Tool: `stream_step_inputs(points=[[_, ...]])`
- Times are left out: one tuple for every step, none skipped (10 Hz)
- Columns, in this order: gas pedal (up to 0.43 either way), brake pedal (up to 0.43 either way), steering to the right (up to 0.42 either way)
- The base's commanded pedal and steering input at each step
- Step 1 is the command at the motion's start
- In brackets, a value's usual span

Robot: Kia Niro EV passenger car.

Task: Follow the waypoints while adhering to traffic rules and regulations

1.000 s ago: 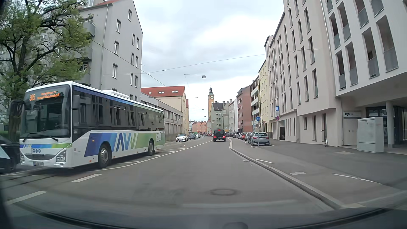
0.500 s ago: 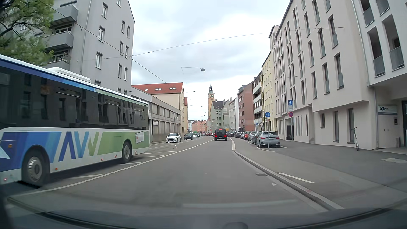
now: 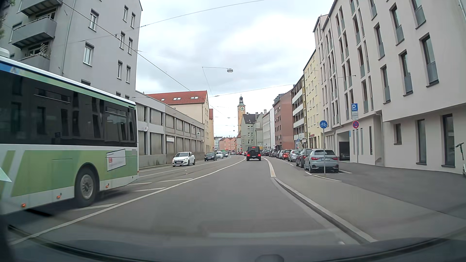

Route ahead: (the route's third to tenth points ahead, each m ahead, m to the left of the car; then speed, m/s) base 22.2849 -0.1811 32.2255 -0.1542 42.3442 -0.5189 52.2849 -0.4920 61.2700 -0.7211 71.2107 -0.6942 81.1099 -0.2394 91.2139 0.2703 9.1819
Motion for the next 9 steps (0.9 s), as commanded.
stream_step_inputs(points=[[0.169, 0.0, -0.001], [0.169, 0.0, -0.001], [0.15, 0.0, -0.001], [0.13, 0.0, -0.001], [0.13, 0.0, -0.001], [0.13, 0.0, 0.0], [0.13, 0.0, 0.003], [0.13, 0.0, 0.006], [0.13, 0.0, 0.006]])
